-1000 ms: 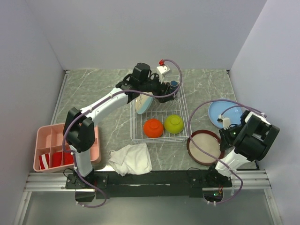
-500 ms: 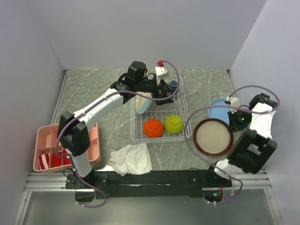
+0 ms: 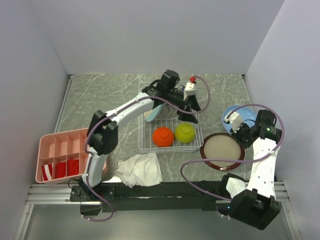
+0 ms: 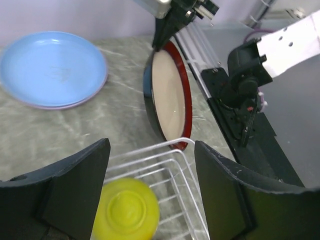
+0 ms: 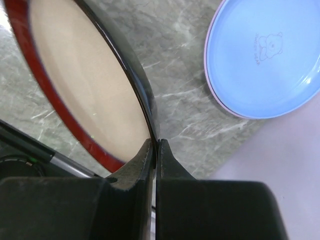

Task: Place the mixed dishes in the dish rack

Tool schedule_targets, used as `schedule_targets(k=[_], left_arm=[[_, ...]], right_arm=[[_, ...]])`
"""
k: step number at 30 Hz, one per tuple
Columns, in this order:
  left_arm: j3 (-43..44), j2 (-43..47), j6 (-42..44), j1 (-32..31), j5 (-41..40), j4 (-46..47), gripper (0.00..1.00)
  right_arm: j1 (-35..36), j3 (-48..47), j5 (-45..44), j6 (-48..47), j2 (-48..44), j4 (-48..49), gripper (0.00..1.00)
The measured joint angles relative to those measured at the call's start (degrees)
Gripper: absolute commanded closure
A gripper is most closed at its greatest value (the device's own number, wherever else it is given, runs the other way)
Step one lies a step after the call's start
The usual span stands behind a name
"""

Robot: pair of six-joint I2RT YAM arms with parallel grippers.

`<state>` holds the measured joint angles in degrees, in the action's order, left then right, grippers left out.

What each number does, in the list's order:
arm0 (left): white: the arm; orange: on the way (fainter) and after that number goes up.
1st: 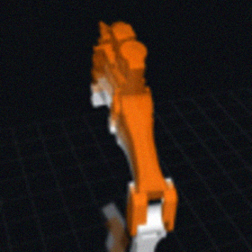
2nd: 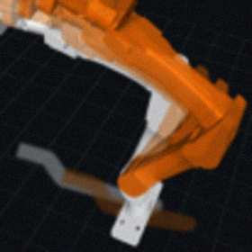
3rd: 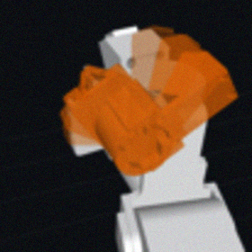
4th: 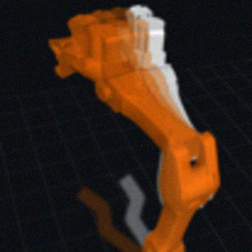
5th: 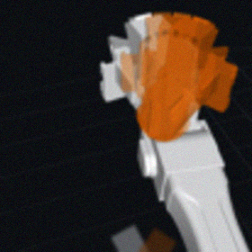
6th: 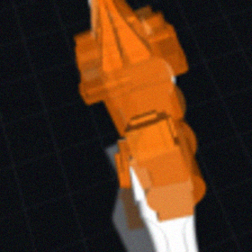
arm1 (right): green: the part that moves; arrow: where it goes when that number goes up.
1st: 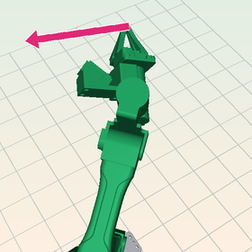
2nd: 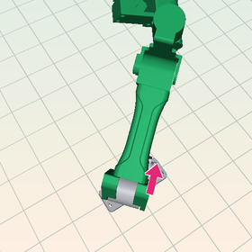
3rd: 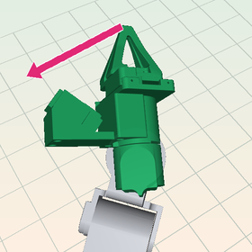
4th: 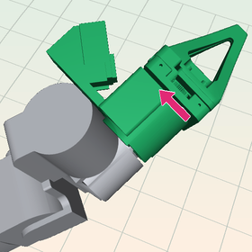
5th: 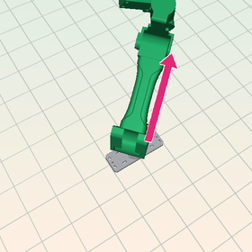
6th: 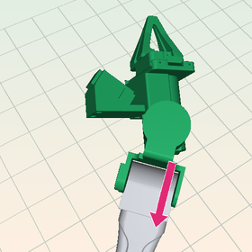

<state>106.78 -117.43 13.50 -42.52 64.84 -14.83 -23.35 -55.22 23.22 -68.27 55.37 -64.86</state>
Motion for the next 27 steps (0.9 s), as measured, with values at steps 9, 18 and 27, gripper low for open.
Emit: schedule_targets(k=[9,18,27], left_arm=[[5.2,-8.3,1.4,-5.5,2.9,-3.4,0.28],[5.5,-12.7,-5.6,-9.1,2.8,4.7,0.32],[6.8,-19.5,-15.6,-10.9,-3.8,16.2,0.84]], right_arm=[[0.0,2.9,1.4,-1.3,-6.9,2.7,1.0],[0.3,3.8,2.7,-3.8,-9.7,4.0,1.0],[2.9,3.5,2.4,-2.8,-9.7,4.2,1.0]])
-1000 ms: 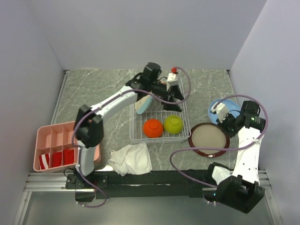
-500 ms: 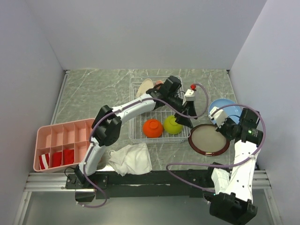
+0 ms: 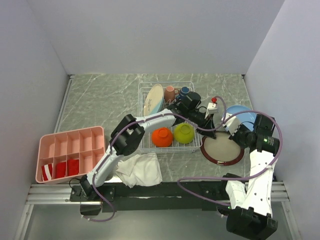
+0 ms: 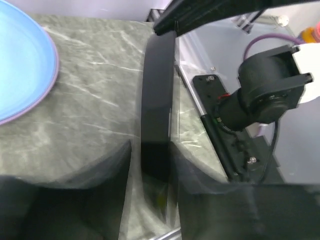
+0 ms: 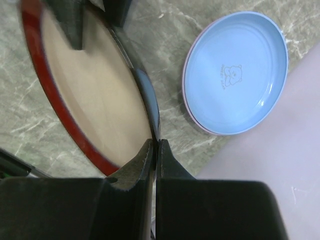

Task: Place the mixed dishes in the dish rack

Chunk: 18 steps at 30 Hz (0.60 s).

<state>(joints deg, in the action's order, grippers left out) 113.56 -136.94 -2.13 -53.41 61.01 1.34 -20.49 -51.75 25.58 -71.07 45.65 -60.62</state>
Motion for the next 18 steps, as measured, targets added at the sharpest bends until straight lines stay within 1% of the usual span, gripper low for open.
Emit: schedule_targets(k=[2,3,4,5,6,7,10,18], left_arm=[[0.4,-0.4,-0.3,-0.1,-0.3,1.1,0.99],[0.5,-0.6,-0.5,-0.1,-0.8,1.9,0.99],[0.5,-0.7,-0.4,-0.2,-1.8,2.7,0.99],[0.5,-0.7,-0.2,-0.3,-3.2,3.4,0.99],[0.5,-0.7,-0.4,-0.3,-3.4,3.7,0.99],[0.5,-0.7,-1.0,-0.4,-3.8,4.1,0.99],[0.5,-0.9,-2.2,-0.5,-5.0,4.9,0.99],[0.1,-1.6,-5.6,-0.5,-7.6,8.4,0.99]], right_arm=[[0.1,-0.1,-0.6,1.2,0.1,0.7,1.0],[0.2,-0.5,-1.1,2.0,0.2,0.8,0.94],[0.2,-0.8,-1.4,3.0,0.3,0.8,0.72],[0.4,-1.2,-2.0,4.7,0.4,0.8,0.61],[0.5,-1.7,-2.1,5.9,0.7,0.4,0.53],[0.8,-1.9,-2.1,6.1,1.0,0.1,0.42],[1.2,-3.2,-1.4,7.0,3.0,-0.7,0.36],[-0.8,-6.0,1.6,10.1,10.6,-3.4,0.38]])
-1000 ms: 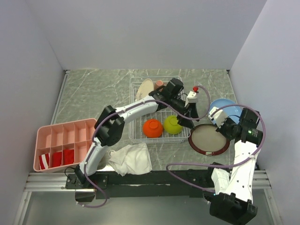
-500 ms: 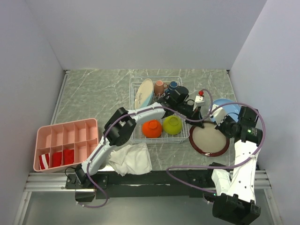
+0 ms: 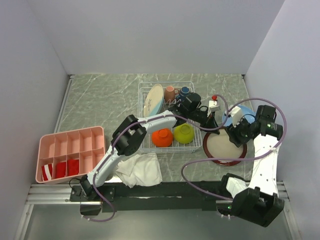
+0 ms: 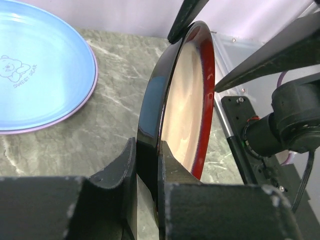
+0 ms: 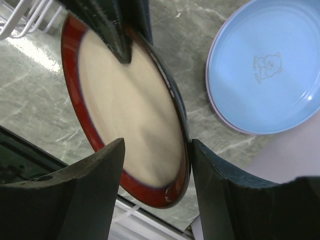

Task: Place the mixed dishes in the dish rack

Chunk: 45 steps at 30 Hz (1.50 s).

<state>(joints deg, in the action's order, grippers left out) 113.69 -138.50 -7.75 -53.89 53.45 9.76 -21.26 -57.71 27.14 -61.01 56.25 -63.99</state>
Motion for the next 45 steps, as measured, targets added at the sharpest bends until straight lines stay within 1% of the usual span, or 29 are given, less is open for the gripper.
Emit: schedule_targets(k=[2,3,5,6,10,15,17,19,20,22,23,24,25,26,27,30,33,36,37,40,42,44,45], left_arm=[[-0.2,0.0,-1.0,0.0,0.0,0.9,0.99],[-0.3,0.0,-1.6,0.0,0.0,1.6,0.99],[-0.5,0.0,-2.5,0.0,0.0,2.5,0.99],[-0.6,0.0,-2.6,0.0,0.1,2.6,0.99],[-0.9,0.0,-3.8,0.0,0.1,3.6,0.99],[-1.1,0.0,-4.2,0.3,0.1,4.6,0.99],[-1.2,0.0,-4.8,0.5,0.2,5.5,0.99],[-1.4,0.0,-5.3,0.7,0.2,6.4,0.99],[-1.6,0.0,-5.3,0.7,0.3,6.9,0.99],[-1.9,0.0,-5.2,0.9,0.7,7.3,0.99],[-1.9,0.0,-4.9,1.0,0.7,7.6,0.99],[-1.9,0.0,-4.7,1.1,1.0,7.8,0.99],[-1.9,0.0,-4.8,1.2,1.2,8.1,0.97],[-1.9,0.0,-4.8,1.3,1.3,8.4,0.95],[-1.9,0.0,-4.8,1.3,1.2,9.1,0.8],[-1.8,0.0,-5.0,1.3,0.5,10.4,0.52],[-0.9,0.4,-3.8,1.5,-3.6,10.3,0.44],[1.7,1.1,-3.0,2.3,-8.0,9.1,0.34],[2.5,1.5,-2.7,2.7,-10.3,8.7,0.34],[4.1,4.2,-2.2,4.5,-18.6,7.4,0.28],[4.6,7.0,-1.9,6.1,-25.7,6.2,0.21],[4.7,10.4,-1.2,7.6,-34.2,5.0,0.19],[4.8,12.2,-0.8,8.4,-38.0,4.5,0.15]], right_arm=[[-0.7,-1.0,0.5,0.7,1.4,-0.7,0.41],[-1.0,-1.4,0.7,0.9,2.1,-1.0,0.47],[-2.0,-2.4,1.1,1.3,3.8,-1.4,0.55],[-2.4,-2.7,1.3,1.5,4.2,-1.4,0.6],[-3.5,-4.0,1.4,2.1,6.2,-1.5,0.62],[-4.2,-5.3,1.8,2.5,9.7,-3.0,0.55],[-4.7,-5.3,2.2,2.7,11.5,-3.5,0.55],[-5.2,-5.4,2.6,2.9,13.2,-4.3,0.63],[-5.5,-5.9,3.0,2.9,14.1,-4.9,0.68],[-6.0,-6.9,3.8,2.9,15.6,-6.3,0.72],[-6.4,-7.4,4.4,3.0,16.3,-7.3,0.76],[-6.7,-7.9,5.0,3.1,16.7,-8.0,0.84],[-6.8,-8.3,5.3,3.1,16.9,-8.3,0.96],[-6.9,-8.9,5.5,3.1,16.9,-8.6,1.0],[-6.9,-9.3,5.5,3.1,16.9,-8.8,1.0],[-6.9,-11.7,5.3,3.0,16.9,-10.2,1.0],[-6.9,-15.8,5.0,4.8,16.7,-12.2,1.0],[-6.9,-23.4,3.6,9.1,16.0,-12.2,1.0],[-6.9,-25.7,3.4,10.3,15.5,-11.9,1.0],[-6.1,-33.2,3.1,15.7,12.9,-9.4,1.0],[-4.2,-36.2,2.2,19.8,10.9,-7.3,1.0],[0.9,-37.8,-0.1,26.4,8.6,-4.0,1.0],[3.5,-37.9,-1.4,29.4,7.8,-2.4,1.0]])
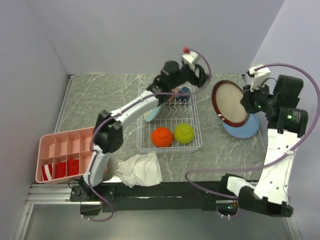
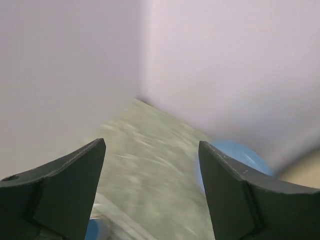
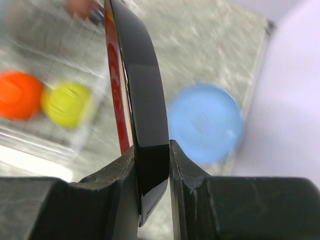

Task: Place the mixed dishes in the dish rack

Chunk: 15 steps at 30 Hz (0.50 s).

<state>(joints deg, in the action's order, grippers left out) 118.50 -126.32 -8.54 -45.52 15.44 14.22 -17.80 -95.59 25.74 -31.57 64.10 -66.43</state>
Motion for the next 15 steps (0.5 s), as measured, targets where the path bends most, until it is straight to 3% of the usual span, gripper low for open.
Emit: schedule_targets(k=[3,8,15], left_arm=[[-0.9,6.4,2.2,2.1,-12.6,-1.2,0.09],[-12.2,21.7,7.5,4.8,-30.5,0.4,0.09],[-29.3,37.2,4.1,16.0,-36.5,-4.5,0.11]], right_arm=[[10.2,0.0,-4.6,9.9,-1.3,4.2,1.0],[25.2,-0.4,-16.0,26.5,2.9,9.9,1.0],[38.3,-3.8,-36.3,39.5,16.1,14.1,1.0]])
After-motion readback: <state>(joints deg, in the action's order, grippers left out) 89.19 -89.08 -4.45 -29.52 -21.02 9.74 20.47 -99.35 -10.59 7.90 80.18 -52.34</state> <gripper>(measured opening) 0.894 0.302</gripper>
